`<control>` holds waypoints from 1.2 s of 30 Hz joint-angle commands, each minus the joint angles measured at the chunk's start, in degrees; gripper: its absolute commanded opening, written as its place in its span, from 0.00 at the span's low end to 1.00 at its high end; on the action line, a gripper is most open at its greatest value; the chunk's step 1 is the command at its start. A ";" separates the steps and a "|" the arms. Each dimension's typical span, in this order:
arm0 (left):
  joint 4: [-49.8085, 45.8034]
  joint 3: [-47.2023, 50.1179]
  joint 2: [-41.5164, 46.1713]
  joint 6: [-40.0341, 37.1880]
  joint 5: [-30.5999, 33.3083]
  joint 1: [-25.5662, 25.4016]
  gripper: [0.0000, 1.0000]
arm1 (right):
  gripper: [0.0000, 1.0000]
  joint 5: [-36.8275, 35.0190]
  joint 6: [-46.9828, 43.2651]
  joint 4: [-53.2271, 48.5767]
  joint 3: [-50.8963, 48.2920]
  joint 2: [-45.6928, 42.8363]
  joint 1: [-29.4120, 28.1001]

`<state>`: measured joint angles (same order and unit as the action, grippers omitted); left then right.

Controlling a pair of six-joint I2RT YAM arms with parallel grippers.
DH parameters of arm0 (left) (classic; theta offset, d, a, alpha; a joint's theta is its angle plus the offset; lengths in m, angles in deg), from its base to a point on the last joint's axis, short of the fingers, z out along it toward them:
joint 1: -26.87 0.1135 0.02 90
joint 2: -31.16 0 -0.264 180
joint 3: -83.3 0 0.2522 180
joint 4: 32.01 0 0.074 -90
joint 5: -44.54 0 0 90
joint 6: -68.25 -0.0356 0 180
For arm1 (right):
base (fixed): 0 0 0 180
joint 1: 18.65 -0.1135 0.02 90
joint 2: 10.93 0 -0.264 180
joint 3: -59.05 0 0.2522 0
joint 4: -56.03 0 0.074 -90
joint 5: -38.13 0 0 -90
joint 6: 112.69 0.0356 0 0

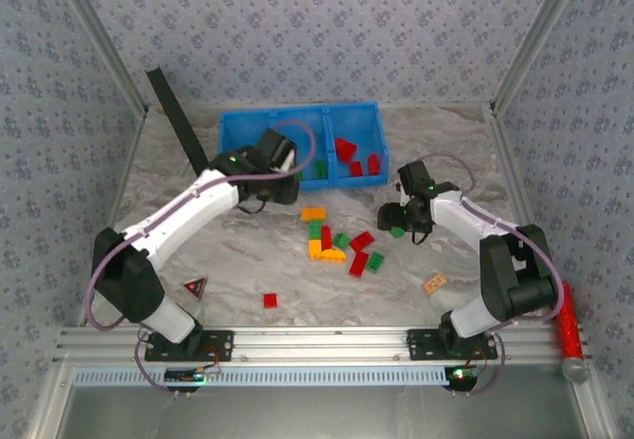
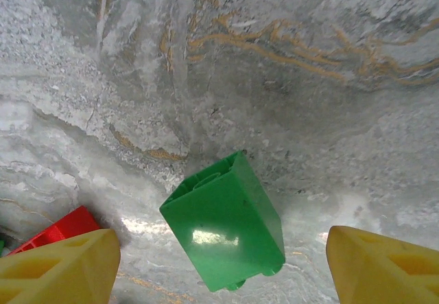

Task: Sort the legos into containers by color
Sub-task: Place the lego in the container.

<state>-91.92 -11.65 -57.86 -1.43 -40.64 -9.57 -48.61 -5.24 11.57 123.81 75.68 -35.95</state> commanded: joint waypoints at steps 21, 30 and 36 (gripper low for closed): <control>-0.83 -19.64 -26.55 -5.42 -1.47 18.78 0.29 | 0.65 -1.95 -0.09 -0.14 2.42 7.30 -1.32; -1.79 -21.15 -32.39 -4.41 -0.16 18.95 0.36 | 0.40 -0.89 -0.10 -1.00 2.38 7.58 -1.50; -1.27 -20.57 -32.51 -4.50 -0.04 19.22 0.51 | 0.31 -0.35 0.77 -2.24 1.46 5.87 -1.85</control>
<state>-92.29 -30.93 -90.42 -5.91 -41.28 9.27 -50.49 -5.24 11.83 125.19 82.59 -37.19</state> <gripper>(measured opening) 0.494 0.349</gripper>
